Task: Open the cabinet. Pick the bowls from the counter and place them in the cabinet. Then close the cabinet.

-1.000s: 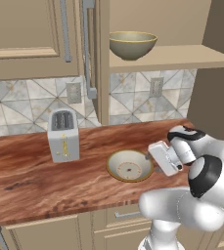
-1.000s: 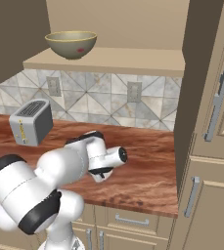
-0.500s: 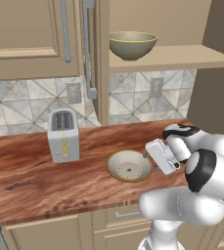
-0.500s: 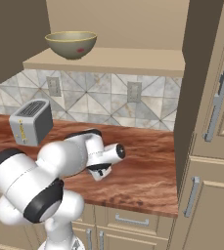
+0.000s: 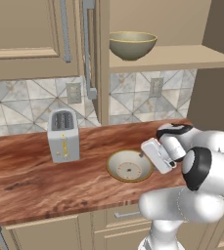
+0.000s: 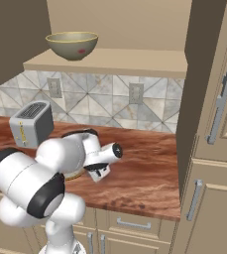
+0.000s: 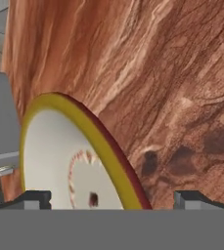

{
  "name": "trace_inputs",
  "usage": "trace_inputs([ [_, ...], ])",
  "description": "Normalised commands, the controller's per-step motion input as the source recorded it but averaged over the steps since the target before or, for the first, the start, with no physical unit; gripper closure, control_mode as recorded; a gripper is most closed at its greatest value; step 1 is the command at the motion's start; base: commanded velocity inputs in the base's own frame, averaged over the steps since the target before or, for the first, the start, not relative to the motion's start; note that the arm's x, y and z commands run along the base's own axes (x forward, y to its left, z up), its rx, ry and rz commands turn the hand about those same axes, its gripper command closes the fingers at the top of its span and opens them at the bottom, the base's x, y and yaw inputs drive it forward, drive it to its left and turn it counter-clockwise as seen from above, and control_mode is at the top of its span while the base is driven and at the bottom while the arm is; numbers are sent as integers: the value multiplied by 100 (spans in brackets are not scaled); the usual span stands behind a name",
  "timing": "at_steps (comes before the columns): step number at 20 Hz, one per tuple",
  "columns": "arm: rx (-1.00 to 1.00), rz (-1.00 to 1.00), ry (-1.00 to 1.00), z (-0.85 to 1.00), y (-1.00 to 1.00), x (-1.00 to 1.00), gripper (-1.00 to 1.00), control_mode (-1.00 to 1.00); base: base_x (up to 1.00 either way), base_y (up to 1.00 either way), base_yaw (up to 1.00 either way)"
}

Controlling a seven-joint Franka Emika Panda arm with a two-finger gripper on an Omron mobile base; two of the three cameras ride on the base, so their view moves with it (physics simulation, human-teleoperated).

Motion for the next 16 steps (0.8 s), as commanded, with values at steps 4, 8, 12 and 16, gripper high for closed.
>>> trace_inputs([
  [4, 0, 0, 0, -23, 31, 0, -100, -100, 0, 0, 0],
  [8, 0, 0, 0, -24, 36, 0, 100, -100, 0, 0, 0],
  [12, 0, 0, -1, -24, 23, 0, 100, -100, 0, 0, 0],
  [16, 0, 0, -2, -28, 8, -1, 100, -100, 0, 0, 0],
])
